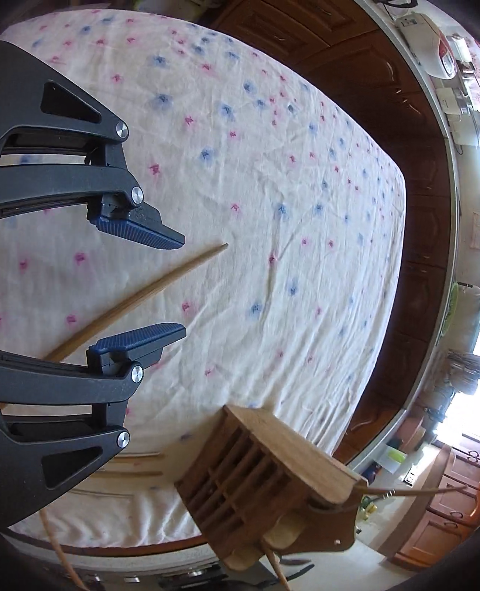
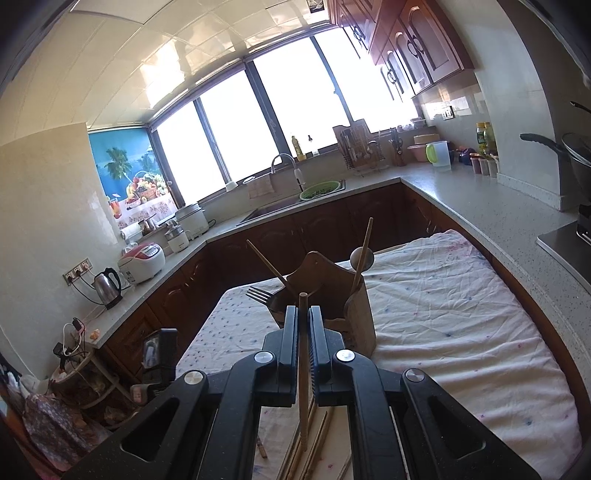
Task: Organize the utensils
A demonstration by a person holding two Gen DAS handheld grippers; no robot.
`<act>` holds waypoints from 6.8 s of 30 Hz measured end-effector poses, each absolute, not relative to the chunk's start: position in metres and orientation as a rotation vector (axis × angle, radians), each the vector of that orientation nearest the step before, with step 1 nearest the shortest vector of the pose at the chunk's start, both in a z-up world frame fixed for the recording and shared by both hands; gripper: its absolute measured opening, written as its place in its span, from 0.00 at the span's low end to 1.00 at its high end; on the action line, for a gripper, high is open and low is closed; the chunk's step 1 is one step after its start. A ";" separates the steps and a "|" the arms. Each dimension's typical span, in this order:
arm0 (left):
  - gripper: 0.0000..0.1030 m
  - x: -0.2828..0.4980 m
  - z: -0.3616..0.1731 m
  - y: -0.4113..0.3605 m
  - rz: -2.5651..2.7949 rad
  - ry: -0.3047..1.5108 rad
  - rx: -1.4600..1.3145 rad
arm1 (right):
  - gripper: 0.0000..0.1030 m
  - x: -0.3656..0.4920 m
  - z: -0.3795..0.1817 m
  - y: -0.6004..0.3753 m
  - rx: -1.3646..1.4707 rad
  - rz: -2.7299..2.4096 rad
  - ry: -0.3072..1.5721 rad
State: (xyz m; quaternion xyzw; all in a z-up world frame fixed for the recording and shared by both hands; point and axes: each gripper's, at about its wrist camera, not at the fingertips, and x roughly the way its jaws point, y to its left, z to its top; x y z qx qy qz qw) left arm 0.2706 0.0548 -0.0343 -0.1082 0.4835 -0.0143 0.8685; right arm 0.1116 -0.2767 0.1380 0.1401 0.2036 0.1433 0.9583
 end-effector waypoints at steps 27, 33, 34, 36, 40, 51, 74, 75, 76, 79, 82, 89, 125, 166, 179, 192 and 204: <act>0.04 0.167 0.104 0.039 -0.338 0.689 -0.279 | 0.05 0.098 0.154 -0.276 0.285 0.304 0.356; 0.04 0.158 0.131 0.042 -0.363 0.617 -0.273 | 0.05 0.097 0.164 -0.275 0.274 0.300 0.326; 0.04 0.158 0.134 0.042 -0.364 0.609 -0.272 | 0.05 0.098 0.165 -0.275 0.272 0.300 0.324; 0.04 0.157 0.138 0.041 -0.365 0.596 -0.270 | 0.05 0.099 0.166 -0.274 0.269 0.299 0.321; 0.04 0.159 0.148 0.041 -0.367 0.569 -0.273 | 0.05 0.104 0.167 -0.274 0.265 0.295 0.317; 0.04 0.186 0.198 0.030 -0.362 0.415 -0.280 | 0.05 0.134 0.186 -0.280 0.256 0.264 0.253; 0.04 0.306 0.138 0.002 -0.203 0.379 -0.361 | 0.05 0.232 0.156 -0.277 0.233 0.132 0.216; 0.04 0.307 0.132 0.001 -0.208 0.393 -0.361 | 0.05 0.233 0.151 -0.276 0.231 0.128 0.226; 0.05 0.308 0.128 0.000 -0.216 0.406 -0.357 | 0.05 0.234 0.144 -0.275 0.231 0.128 0.239; 0.05 0.309 0.118 -0.006 -0.227 0.434 -0.334 | 0.05 0.240 0.130 -0.276 0.243 0.125 0.279; 0.05 0.309 0.117 -0.014 -0.234 0.439 -0.299 | 0.06 0.245 0.119 -0.278 0.251 0.123 0.316; 0.05 0.309 0.115 -0.018 -0.240 0.456 -0.288 | 0.06 0.247 0.117 -0.284 0.262 0.110 0.334; 0.87 0.154 0.099 0.037 -0.152 0.527 -0.320 | 0.98 0.125 0.112 -0.307 0.425 0.160 0.325; 0.85 0.193 -0.016 -0.048 -0.216 0.899 -0.061 | 0.46 0.165 -0.024 -0.276 0.253 0.123 0.778; 0.62 0.196 -0.042 -0.070 -0.219 0.926 0.135 | 0.42 0.175 -0.037 -0.285 0.300 0.104 0.824; 0.54 0.163 -0.023 0.006 -0.186 1.012 -0.038 | 0.35 0.187 -0.044 -0.264 0.195 0.101 0.856; 0.10 0.161 -0.031 -0.041 -0.161 0.956 0.104 | 0.16 0.205 -0.046 -0.243 0.012 0.064 0.871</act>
